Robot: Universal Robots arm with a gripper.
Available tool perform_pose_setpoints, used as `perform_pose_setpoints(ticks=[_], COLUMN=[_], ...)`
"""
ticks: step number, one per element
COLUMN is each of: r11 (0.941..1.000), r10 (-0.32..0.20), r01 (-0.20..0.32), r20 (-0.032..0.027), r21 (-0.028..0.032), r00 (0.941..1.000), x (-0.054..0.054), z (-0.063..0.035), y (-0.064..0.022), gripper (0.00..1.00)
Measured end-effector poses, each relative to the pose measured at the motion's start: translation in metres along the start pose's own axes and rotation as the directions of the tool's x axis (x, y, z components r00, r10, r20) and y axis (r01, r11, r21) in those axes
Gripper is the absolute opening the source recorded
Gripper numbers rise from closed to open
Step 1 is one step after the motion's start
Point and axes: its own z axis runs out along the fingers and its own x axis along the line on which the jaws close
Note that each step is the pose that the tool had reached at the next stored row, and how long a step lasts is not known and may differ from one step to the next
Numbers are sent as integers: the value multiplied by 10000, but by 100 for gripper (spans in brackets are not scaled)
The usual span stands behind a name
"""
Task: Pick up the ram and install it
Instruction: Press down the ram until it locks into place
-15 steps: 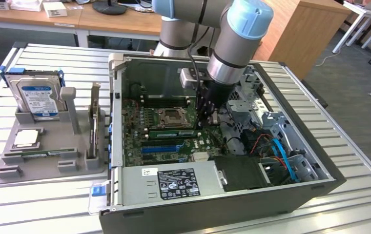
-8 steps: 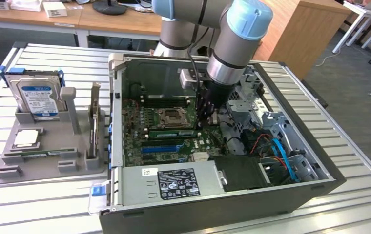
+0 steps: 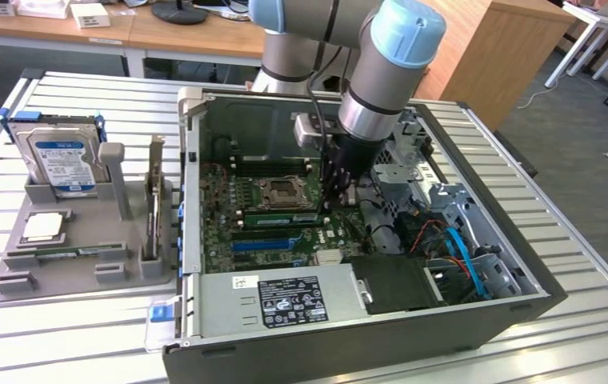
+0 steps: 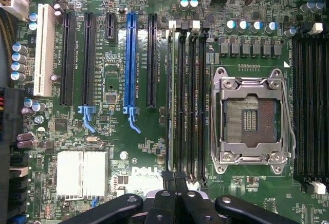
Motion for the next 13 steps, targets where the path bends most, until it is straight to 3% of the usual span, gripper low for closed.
perform_pose_setpoints(ticks=[13], r11=[10000], r10=[0], r01=[0], r20=[1], r21=[0], r00=[10000], x=[0], z=[35], y=[-2], gripper=[10])
